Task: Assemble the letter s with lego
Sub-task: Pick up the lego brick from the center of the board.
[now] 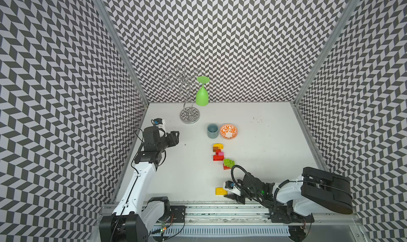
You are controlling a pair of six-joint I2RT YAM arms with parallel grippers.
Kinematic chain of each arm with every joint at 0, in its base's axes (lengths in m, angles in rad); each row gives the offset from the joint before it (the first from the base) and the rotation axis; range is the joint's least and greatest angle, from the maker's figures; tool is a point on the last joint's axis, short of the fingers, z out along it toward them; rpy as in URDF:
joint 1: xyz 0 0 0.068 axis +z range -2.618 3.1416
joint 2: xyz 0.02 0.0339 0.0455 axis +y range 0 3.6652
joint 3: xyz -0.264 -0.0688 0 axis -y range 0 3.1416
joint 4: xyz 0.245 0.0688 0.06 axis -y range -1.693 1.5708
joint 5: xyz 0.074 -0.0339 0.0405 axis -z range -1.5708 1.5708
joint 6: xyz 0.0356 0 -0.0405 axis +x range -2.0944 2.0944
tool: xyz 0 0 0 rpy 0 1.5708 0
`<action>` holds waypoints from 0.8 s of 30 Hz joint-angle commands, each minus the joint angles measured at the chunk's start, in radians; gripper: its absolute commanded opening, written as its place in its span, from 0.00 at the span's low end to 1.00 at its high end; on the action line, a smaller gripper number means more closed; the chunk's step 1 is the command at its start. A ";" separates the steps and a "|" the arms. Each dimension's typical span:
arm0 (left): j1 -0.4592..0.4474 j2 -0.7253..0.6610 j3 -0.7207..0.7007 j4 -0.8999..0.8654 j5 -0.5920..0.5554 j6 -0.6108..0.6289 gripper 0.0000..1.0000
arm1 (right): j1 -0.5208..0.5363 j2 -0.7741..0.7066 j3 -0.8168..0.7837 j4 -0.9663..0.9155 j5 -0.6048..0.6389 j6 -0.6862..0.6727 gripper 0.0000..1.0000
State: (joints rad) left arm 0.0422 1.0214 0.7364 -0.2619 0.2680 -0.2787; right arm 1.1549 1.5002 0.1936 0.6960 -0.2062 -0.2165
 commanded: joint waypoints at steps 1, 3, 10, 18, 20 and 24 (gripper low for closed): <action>0.005 0.004 -0.005 0.024 0.014 0.006 0.61 | 0.003 0.026 -0.006 0.012 0.043 -0.004 0.39; 0.005 0.005 -0.003 0.026 0.014 0.005 0.61 | 0.004 0.025 -0.006 0.017 0.045 -0.010 0.36; -0.002 0.011 -0.007 0.033 0.045 0.001 0.62 | 0.005 -0.182 0.084 -0.198 0.013 -0.093 0.14; -0.129 0.035 -0.057 0.299 0.409 -0.206 0.64 | -0.096 -0.519 0.398 -0.741 -0.012 -0.314 0.02; -0.218 0.047 -0.067 0.377 0.403 -0.243 0.67 | -0.194 -0.547 0.457 -0.821 -0.042 -0.411 0.02; -0.318 0.092 -0.133 0.602 0.475 -0.389 0.70 | -0.394 -0.520 0.554 -0.923 -0.133 -0.570 0.03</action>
State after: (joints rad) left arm -0.2451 1.0893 0.6422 0.1173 0.6468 -0.5346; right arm 0.8471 0.9535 0.7101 -0.0620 -0.2596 -0.6117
